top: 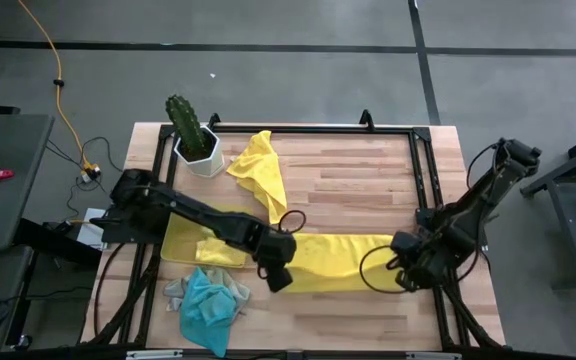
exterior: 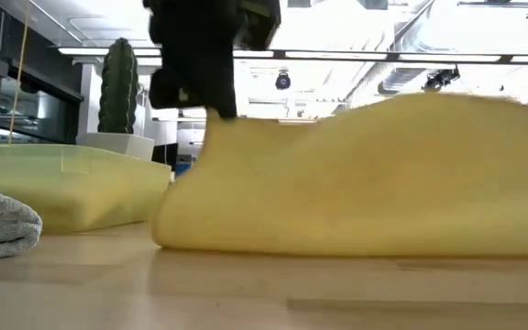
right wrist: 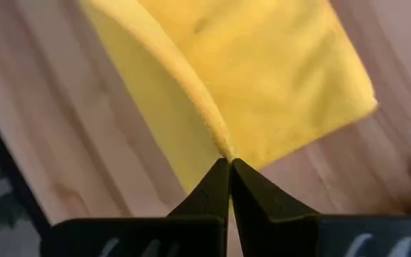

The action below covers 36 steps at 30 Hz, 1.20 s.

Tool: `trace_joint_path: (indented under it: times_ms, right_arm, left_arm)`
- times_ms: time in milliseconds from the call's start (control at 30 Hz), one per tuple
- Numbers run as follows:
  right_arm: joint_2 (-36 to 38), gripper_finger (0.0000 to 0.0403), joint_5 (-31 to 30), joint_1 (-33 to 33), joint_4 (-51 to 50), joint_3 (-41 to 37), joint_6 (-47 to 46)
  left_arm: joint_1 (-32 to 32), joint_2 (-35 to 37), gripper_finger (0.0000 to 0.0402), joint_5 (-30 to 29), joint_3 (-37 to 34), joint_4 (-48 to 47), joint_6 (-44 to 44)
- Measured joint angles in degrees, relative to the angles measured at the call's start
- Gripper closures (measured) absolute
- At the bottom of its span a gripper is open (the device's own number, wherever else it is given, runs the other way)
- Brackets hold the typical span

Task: Fold microfiber towels
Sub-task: Fold the right yellow microfiber towel

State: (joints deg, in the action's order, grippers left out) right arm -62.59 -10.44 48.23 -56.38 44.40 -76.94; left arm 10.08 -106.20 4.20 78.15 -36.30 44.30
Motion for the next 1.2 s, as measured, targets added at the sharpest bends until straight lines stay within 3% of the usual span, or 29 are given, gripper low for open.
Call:
trace_joint_path:
  times_ms: [300,567,1200]
  right_arm:
    - [0.7,0.0403,-0.9,-5.2,0.3,-5.7,-1.3]
    - [0.7,0.0403,-3.5,-10.1,-0.1,-6.0,0.4]
    - [0.5,0.0402,-5.6,-13.8,-1.1,-6.0,0.9]
  left_arm:
    - [-3.5,-1.2,0.0401,-9.9,0.0,-0.7,0.5]
    - [-3.6,-1.2,0.0401,-14.6,0.0,-5.4,4.8]
    - [-3.7,-1.2,0.0379,-19.9,0.0,-5.7,6.5]
